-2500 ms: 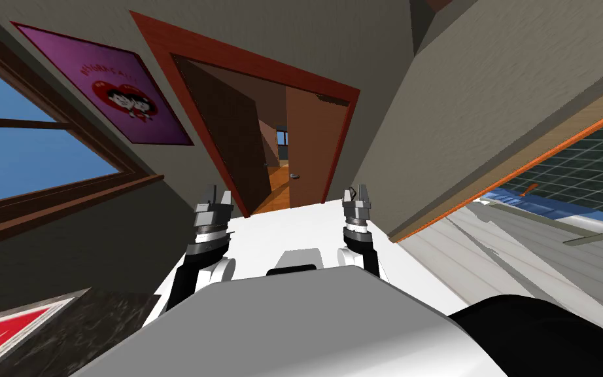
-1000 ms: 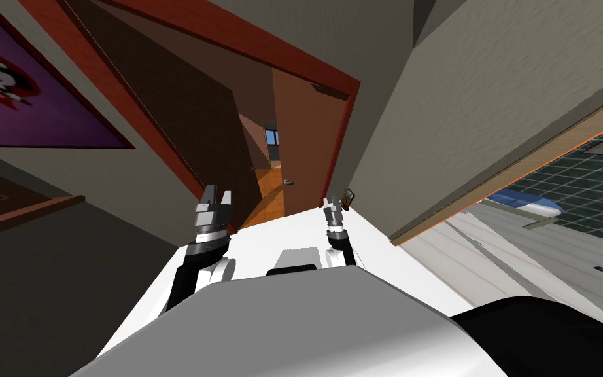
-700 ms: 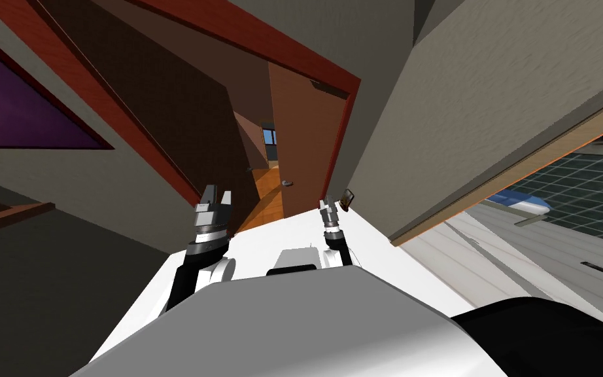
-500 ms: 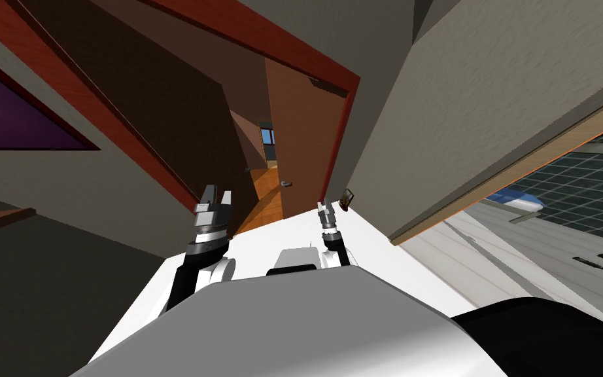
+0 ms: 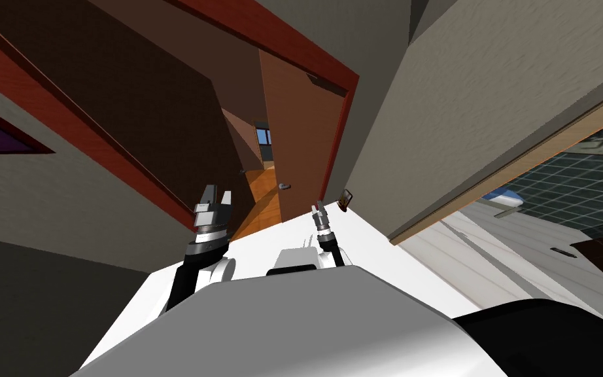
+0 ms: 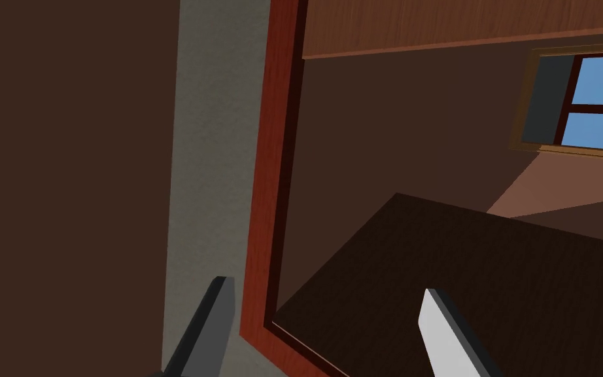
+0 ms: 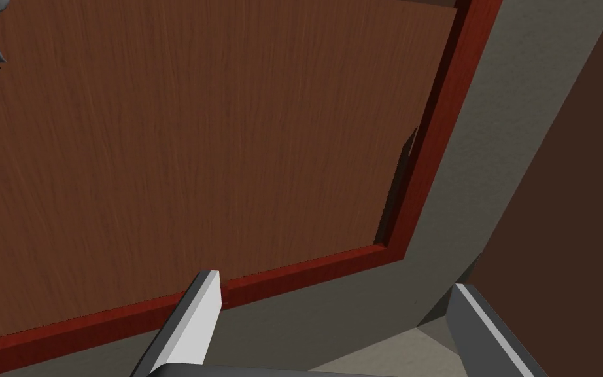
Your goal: Push the door open
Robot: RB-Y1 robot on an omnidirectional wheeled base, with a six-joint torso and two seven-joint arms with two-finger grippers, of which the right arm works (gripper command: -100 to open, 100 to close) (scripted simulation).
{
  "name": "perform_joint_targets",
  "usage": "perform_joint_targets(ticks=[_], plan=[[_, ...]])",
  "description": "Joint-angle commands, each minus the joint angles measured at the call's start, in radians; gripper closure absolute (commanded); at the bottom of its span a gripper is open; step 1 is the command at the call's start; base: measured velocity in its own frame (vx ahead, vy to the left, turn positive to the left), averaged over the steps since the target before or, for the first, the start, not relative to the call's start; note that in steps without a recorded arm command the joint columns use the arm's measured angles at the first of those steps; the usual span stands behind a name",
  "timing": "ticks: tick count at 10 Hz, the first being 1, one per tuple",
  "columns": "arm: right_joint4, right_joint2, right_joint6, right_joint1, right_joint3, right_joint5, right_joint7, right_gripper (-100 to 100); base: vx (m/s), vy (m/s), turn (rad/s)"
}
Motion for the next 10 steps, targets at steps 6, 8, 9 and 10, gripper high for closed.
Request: perform_joint_targets(ticks=[6, 8, 9, 10], plan=[[0.150, -0.018, -0.024, -0.055, 0.059, 0.001, -0.015, -100, 0.095, 0.026, -0.077], [0.209, -0.023, -0.033, -0.076, 0.083, 0.002, -0.021, -100, 0.137, 0.049, -0.086], [0.248, -0.025, -0.039, -0.091, 0.099, 0.003, -0.025, -100, 0.183, 0.085, -0.139], [0.268, -0.027, -0.042, -0.098, 0.107, 0.003, -0.026, -100, 0.174, 0.088, -0.100]])
